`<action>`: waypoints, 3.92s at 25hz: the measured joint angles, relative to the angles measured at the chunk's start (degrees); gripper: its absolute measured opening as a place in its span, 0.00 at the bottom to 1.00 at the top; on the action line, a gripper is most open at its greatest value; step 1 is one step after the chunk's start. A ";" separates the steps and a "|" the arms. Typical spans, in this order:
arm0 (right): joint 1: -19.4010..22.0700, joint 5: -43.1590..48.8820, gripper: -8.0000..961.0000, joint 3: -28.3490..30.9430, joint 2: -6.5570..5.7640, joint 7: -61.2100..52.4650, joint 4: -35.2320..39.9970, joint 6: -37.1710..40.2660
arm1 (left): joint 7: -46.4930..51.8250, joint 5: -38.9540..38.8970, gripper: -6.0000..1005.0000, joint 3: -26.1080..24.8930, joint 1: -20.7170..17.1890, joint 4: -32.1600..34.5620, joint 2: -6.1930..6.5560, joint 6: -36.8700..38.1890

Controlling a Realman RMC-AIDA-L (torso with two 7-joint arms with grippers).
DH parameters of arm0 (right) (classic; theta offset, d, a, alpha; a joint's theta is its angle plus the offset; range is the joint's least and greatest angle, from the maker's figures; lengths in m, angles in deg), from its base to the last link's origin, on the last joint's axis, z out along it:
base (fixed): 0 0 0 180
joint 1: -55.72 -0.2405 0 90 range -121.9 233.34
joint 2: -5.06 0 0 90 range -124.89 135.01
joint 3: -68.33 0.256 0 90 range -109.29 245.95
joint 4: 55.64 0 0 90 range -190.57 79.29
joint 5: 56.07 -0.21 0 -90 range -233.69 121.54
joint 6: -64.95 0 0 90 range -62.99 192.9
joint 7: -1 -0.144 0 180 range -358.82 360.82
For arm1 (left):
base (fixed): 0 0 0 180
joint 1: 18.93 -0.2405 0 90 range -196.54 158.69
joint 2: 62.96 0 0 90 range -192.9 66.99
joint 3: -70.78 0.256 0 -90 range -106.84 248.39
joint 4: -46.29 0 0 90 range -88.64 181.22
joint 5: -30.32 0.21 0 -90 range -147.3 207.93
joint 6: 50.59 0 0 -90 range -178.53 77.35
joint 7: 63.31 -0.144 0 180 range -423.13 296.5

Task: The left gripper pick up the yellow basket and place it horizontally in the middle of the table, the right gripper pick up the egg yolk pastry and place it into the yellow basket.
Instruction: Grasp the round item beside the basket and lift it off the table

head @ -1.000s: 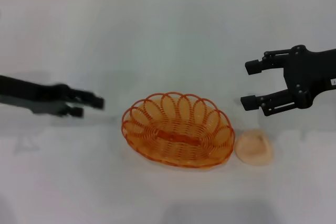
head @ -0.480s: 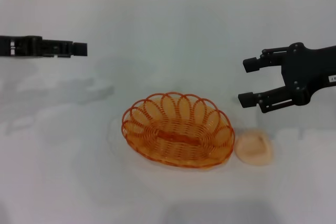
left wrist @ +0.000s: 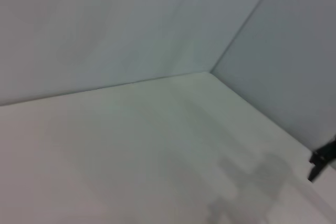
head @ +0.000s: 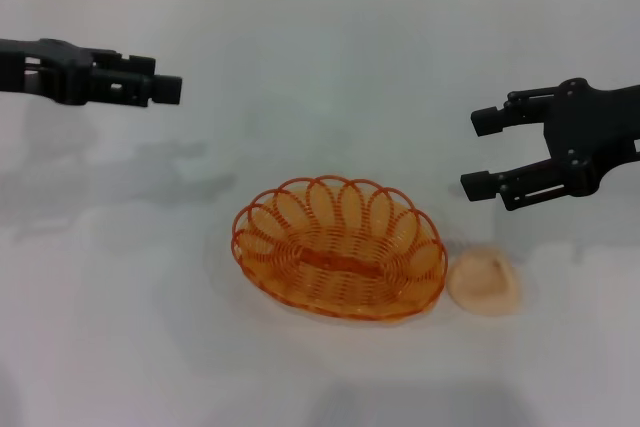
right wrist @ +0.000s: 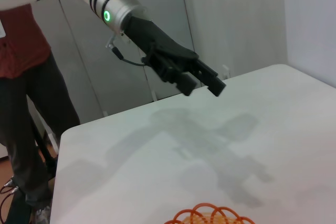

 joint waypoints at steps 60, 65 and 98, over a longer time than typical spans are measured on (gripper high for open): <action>-6.22 30.21 0.75 -20.05 0.75 -30.14 11.90 1.71 | -2.33 8.36 0.78 9.28 -0.47 4.24 -1.41 5.01; -7.40 30.23 0.73 -22.40 0.81 -30.13 8.25 -1.72 | -2.19 8.33 0.78 9.21 -0.57 4.25 -1.53 4.91; -8.15 31.60 0.53 -24.40 0.71 -29.84 3.86 -4.57 | -2.54 8.05 0.78 9.20 -1.26 4.15 -1.72 4.83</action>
